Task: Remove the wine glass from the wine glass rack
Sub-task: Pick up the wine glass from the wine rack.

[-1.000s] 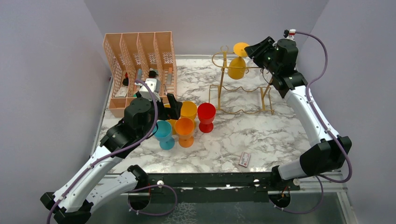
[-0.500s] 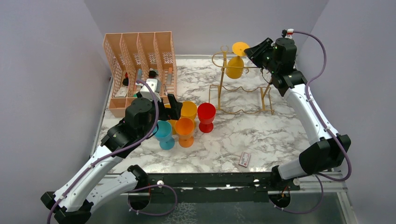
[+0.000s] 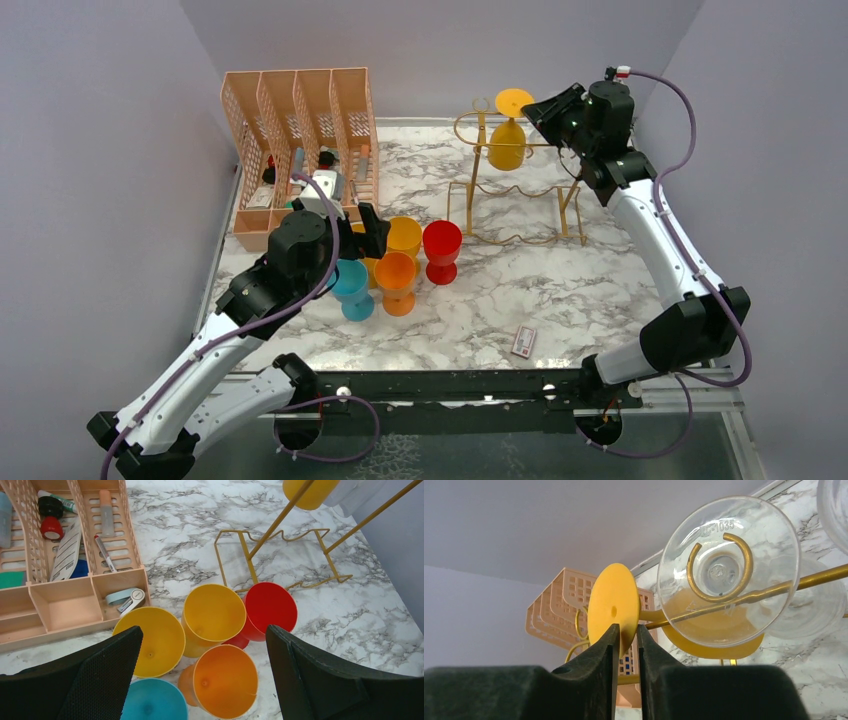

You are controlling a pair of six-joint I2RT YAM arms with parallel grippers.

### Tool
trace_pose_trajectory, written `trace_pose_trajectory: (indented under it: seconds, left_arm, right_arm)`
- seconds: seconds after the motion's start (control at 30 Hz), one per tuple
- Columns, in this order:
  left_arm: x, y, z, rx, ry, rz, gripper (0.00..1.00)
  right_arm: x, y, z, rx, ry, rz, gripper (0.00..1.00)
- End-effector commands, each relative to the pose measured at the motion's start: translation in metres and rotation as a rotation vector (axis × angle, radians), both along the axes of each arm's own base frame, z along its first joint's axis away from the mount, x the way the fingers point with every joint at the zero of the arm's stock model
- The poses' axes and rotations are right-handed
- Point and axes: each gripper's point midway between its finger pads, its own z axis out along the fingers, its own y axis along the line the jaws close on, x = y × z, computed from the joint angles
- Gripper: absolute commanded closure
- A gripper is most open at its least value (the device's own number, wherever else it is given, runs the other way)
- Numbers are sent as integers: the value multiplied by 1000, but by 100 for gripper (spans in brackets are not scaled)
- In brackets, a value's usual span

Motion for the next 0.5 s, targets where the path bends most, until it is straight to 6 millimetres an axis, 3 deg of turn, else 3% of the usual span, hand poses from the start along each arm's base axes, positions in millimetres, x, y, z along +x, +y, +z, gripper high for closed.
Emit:
trace_pose_trajectory:
  seconds: [0.0, 0.27, 0.47]
  left_arm:
    - [-2, 4, 1, -9, -4, 11, 1]
    - [-1, 3, 1, -8, -2, 13, 1]
    - [0, 2, 1, -5, 2, 11, 1]
  right_arm:
    - [1, 2, -4, 25, 4, -4, 81]
    - [-5, 5, 15, 118, -40, -3, 95]
    - [-7, 3, 32, 214, -76, -32, 99]
